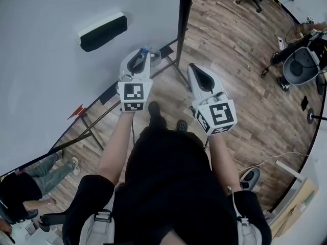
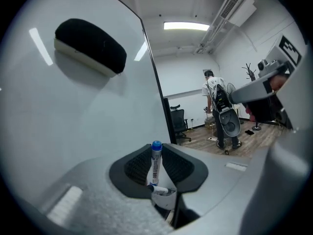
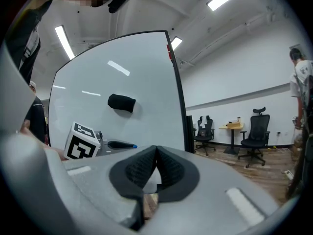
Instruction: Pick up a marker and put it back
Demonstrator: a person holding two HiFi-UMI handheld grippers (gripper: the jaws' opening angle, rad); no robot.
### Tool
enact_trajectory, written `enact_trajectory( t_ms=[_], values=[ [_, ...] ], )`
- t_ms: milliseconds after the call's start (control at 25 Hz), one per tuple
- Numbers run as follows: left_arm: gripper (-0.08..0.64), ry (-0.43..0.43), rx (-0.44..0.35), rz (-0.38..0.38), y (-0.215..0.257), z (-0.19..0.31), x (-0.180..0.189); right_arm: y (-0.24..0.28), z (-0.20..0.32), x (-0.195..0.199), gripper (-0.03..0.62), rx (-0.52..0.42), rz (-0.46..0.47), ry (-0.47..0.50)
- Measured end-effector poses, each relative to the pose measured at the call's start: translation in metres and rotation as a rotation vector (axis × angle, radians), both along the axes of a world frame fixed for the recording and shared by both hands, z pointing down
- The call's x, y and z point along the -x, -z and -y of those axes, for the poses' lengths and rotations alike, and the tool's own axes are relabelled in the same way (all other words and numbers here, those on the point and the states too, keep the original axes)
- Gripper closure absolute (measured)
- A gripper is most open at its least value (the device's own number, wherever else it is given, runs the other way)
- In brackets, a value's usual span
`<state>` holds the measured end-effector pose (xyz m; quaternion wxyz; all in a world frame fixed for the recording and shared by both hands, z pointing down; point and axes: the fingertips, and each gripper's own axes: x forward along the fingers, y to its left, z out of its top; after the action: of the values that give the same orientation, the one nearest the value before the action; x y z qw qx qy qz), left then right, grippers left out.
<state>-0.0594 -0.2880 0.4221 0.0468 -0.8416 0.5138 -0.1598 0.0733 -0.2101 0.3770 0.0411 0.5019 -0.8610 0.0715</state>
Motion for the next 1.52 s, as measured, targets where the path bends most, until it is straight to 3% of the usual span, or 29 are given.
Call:
enact_trajectory(
  t_ms=[760,1520],
  values=[
    [0.48,-0.059,0.159,0.066,-0.062,0.005,-0.006,-0.008,0.0,-0.006,0.591,0.021,0.001,-0.056],
    [0.471,-0.091,0.13,0.046,-0.05,0.005,-0.016,-0.005,0.002,-0.01,0.591,0.016,0.019,-0.061]
  ],
)
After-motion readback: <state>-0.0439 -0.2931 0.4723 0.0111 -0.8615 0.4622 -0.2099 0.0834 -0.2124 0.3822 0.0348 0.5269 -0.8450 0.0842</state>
